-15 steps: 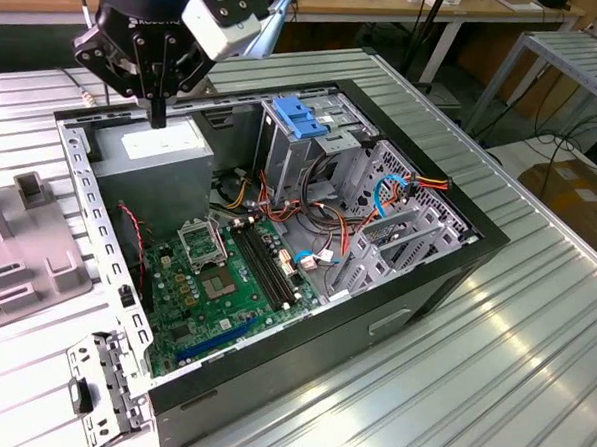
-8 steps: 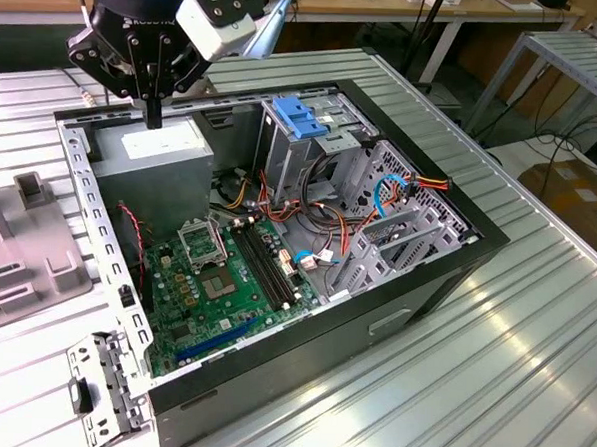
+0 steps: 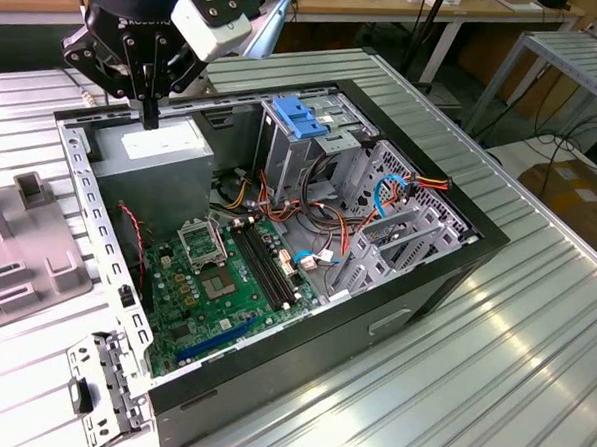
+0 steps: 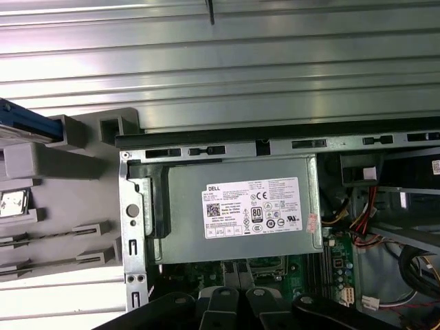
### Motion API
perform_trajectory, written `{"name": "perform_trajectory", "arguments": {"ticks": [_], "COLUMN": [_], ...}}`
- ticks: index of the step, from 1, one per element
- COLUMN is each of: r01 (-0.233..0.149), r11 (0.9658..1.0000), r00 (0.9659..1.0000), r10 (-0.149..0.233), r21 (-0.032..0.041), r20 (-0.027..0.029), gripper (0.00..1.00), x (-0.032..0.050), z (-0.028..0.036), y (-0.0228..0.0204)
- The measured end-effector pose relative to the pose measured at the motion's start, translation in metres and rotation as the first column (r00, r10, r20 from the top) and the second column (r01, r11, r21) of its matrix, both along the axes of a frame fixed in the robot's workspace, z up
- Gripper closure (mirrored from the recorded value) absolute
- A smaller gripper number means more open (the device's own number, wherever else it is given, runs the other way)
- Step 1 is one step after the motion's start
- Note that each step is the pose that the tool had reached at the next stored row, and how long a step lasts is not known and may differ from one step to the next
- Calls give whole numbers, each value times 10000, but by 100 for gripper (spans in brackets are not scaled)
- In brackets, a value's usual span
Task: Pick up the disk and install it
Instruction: 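Reach for the disk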
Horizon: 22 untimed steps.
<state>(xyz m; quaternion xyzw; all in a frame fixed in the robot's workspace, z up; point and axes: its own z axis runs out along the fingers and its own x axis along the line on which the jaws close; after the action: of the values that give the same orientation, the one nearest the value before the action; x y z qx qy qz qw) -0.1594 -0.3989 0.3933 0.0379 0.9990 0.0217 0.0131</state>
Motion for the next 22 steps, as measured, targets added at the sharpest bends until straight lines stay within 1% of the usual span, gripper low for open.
{"name": "perform_trajectory", "arguments": {"ticks": [22], "r01": [-1], "r11": [10000], "r00": [10000], "r10": [1], "r21": [-1], "r20": [0], "gripper": [89], "x": [-121], "z": [0], "y": [0]}}
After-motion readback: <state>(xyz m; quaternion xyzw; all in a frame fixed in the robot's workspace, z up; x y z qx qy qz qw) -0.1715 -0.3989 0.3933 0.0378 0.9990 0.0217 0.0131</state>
